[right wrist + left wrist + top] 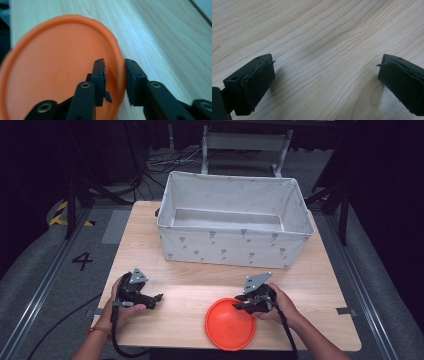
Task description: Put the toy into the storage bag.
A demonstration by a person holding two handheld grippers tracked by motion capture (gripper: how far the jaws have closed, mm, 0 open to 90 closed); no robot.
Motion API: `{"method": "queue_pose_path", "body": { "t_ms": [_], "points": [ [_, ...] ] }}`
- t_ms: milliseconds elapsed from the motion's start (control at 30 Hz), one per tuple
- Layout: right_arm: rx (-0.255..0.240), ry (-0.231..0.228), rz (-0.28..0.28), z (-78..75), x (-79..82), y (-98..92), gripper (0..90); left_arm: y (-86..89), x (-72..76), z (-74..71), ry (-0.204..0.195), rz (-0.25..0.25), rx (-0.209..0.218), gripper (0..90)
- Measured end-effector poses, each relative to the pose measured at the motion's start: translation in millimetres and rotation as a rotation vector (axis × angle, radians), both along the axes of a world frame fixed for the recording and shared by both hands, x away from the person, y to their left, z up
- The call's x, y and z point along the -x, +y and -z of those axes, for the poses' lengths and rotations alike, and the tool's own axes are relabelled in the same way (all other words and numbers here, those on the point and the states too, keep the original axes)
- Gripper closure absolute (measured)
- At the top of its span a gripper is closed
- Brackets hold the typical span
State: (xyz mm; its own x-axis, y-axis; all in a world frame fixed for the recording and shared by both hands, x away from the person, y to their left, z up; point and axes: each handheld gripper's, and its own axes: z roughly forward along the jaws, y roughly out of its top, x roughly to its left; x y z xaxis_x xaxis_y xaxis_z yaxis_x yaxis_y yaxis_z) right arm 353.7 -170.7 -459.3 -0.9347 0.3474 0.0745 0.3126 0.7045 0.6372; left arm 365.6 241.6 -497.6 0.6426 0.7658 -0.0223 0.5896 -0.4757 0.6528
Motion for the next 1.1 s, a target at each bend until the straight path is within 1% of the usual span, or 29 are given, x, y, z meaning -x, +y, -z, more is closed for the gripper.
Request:
{"method": "queue_pose_path", "body": {
  "t_ms": [33, 67, 133, 167, 233, 267, 300, 333, 367, 400, 433, 467, 500, 533, 600, 667, 733, 767, 833, 867, 1067, 1100],
  "points": [
    [0.0, 0.0, 0.0, 0.0, 0.0, 0.0, 73.8, 0.0, 0.0, 0.0, 0.0, 0.0, 0.0, 1.3],
    [-0.026, 0.015, -0.006, -5.0, -0.4, -5.4, 76.4, 0.0, 0.0, 0.0, 0.0, 0.0, 0.0, 1.3],
    [-0.033, 0.019, -0.005, -6.9, 0.4, -6.4, 77.2, 0.0, 0.0, 0.0, -0.001, 0.0, -0.001, 1.2],
    [-0.037, 0.014, -0.012, -10.4, 1.5, -7.6, 78.3, 0.0, 0.0, 0.0, -0.001, 0.0, -0.001, 1.3],
    [-0.07, 0.024, -0.011, -17.3, 4.1, -10.1, 80.5, 0.0, 0.0, 0.0, -0.001, 0.0, 0.0, 1.3],
    [-0.089, 0.022, -0.03, -26.9, 7.2, -12.5, 81.7, 0.0, 0.0, 0.0, 0.0, 0.0, 0.0, 1.3],
    [-0.08, 0.006, -0.038, -30.8, 8.8, -12.7, 81.8, 0.1, -0.1, 0.0, 0.0, 0.0, 0.0, 1.3],
    [-0.08, 0.006, -0.038, -30.8, 8.8, -12.7, 81.8, 0.1, -0.1, 0.0, 0.0, 0.0, 0.0, 1.3],
    [-0.066, -0.01, -0.049, -35.4, 11.1, -12.1, 81.9, 0.0, -0.1, -0.1, 0.0, -0.001, -0.001, 1.3],
    [-0.038, -0.033, -0.063, -44.1, 16.0, -9.8, 81.9, 0.1, -0.1, -0.1, 0.0, 0.001, -0.001, 1.3],
    [-0.038, -0.033, -0.063, -44.1, 16.0, -9.8, 81.9, 0.1, -0.2, -0.2, 0.001, 0.001, -0.001, 1.3],
    [-0.024, -0.039, -0.069, -46.6, 17.6, -8.7, 81.9, 0.1, -0.2, -0.2, 0.001, 0.002, -0.001, 1.3],
    [0.008, -0.056, -0.093, -53.9, 22.8, -5.9, 81.8, 0.1, -0.2, -0.2, 0.001, 0.001, -0.002, 1.3],
    [0.022, -0.065, -0.099, -56.2, 24.3, -5.1, 81.8, 0.1, -0.2, -0.2, 0.001, 0.001, -0.002, 1.3],
    [0.041, -0.077, -0.103, -61.9, 27.8, -3.8, 81.8, 0.1, -0.1, -0.1, -0.001, 0.001, -0.001, 1.3],
    [0.061, -0.103, -0.112, -67.7, 30.3, -3.9, 81.8, 0.0, -0.1, -0.1, -0.001, 0.001, -0.001, 1.3],
    [0.064, -0.108, -0.113, -70.5, 31.0, -4.6, 81.8, 0.1, -0.1, -0.1, -0.001, 0.001, -0.001, 1.3],
    [0.076, -0.127, -0.103, -76.0, 30.7, -6.6, 81.8, 0.0, -0.1, -0.1, -0.001, 0.001, -0.001, 1.3],
    [0.08, -0.139, -0.101, -81.0, 29.6, -9.3, 81.8, 0.2, -0.1, -0.1, 0.0, 0.002, -0.001, 1.4],
    [0.087, -0.153, -0.094, -83.2, 29.6, -10.4, 81.8, 0.3, -0.1, -0.1, 0.0, 0.002, -0.001, 1.3],
    [0.11, -0.185, -0.074, -94.5, 30.6, -19.5, 81.9, 0.3, -0.1, -0.1, 0.0, 0.002, -0.001, 1.4],
    [0.123, -0.197, -0.069, -97.7, 31.3, -21.5, 81.9, 0.3, 0.0, -0.1, 0.0, 0.003, -0.002, 1.3]
  ]
}}
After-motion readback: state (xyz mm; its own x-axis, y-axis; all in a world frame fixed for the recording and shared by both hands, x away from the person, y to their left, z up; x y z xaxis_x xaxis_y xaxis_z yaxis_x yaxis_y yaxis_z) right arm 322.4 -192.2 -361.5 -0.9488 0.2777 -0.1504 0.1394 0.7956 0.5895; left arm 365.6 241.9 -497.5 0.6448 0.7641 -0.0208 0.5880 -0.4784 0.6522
